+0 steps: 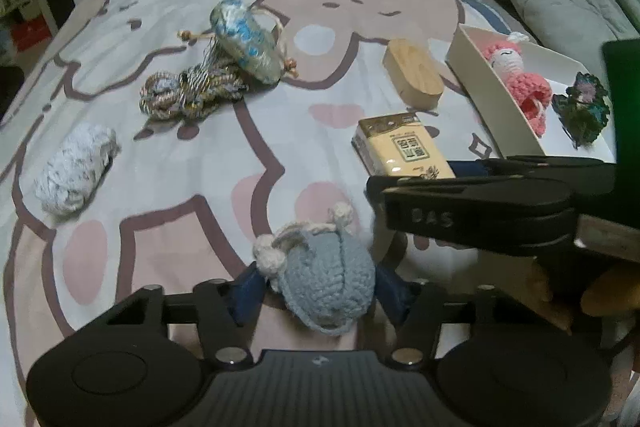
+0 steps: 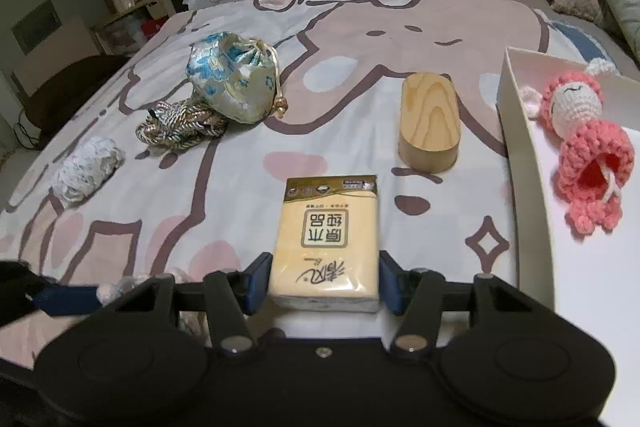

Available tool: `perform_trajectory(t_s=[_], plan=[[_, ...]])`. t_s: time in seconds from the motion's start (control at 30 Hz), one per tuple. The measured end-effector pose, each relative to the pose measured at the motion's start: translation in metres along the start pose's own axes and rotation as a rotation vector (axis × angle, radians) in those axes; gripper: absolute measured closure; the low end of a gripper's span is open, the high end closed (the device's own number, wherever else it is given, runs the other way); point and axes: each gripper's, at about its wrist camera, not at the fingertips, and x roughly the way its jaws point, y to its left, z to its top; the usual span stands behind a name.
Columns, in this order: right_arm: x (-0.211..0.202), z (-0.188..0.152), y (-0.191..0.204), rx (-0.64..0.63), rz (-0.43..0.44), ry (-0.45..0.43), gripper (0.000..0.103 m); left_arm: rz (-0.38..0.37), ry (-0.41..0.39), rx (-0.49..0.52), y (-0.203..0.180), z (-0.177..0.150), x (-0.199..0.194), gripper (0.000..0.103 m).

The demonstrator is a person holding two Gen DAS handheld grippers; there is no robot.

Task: Organize objects
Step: 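Grasp the grey crochet ball with the left gripper while the right grasps the tissue pack, then carry the grey crochet ball and tissue pack with both grippers into the box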

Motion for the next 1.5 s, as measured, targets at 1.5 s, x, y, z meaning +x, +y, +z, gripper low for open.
perform_trajectory(t_s=[1.5], plan=[[-0.188, 0.027, -0.112, 0.184, -0.092, -0.358, 0.050, -0.091, -0.352, -0.035, -0.069, 0.069, -0.126, 0.046]])
